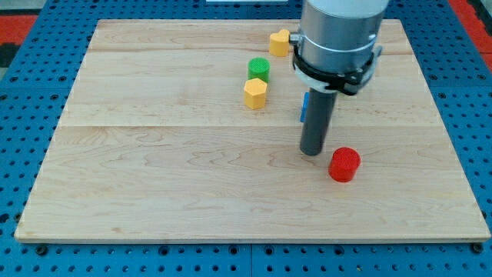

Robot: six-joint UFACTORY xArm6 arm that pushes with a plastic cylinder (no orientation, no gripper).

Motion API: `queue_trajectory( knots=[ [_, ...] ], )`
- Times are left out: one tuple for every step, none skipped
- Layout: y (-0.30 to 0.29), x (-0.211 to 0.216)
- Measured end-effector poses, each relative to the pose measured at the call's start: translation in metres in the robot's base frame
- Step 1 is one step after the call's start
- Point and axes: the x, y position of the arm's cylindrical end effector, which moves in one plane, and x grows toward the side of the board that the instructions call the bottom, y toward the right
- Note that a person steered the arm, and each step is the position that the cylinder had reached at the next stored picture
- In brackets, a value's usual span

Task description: Push the yellow heart to the top right side of the green circle

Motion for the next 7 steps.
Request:
queue_trajectory(
  knots=[
    [0.028, 0.011],
    [-0.017, -0.018],
    [-0.092, -0.026],
    [-0.168, -0.065],
    [-0.182, -0.127],
    [-0.171, -0.147],
    [-0.171, -0.169]
  ],
)
